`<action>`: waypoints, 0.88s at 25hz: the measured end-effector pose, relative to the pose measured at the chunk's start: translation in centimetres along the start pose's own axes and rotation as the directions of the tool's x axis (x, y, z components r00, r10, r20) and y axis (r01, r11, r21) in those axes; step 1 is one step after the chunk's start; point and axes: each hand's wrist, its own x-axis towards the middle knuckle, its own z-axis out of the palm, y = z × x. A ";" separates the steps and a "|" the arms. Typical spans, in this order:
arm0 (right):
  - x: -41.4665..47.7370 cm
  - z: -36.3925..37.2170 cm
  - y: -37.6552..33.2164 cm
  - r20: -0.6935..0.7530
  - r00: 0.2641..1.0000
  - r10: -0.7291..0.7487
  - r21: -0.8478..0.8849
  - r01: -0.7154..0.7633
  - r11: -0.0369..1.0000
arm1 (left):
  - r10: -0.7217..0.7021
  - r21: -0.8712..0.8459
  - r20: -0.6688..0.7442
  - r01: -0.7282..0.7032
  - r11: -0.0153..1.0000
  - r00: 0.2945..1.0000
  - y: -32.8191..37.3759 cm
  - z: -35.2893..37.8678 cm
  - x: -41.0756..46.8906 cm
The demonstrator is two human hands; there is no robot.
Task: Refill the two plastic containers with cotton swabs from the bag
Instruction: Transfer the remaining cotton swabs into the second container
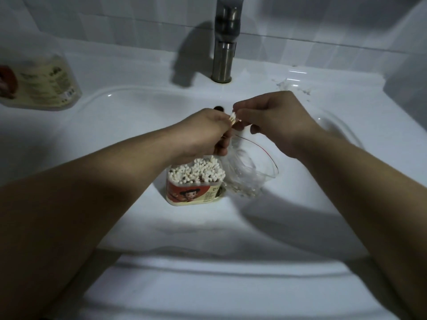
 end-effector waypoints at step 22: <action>-1.3 -0.1 -0.5 0.340 0.890 0.305 -0.672 0.003 0.741 | -0.144 -0.045 -0.157 0.138 0.989 0.977 0.1 -0.2 0.6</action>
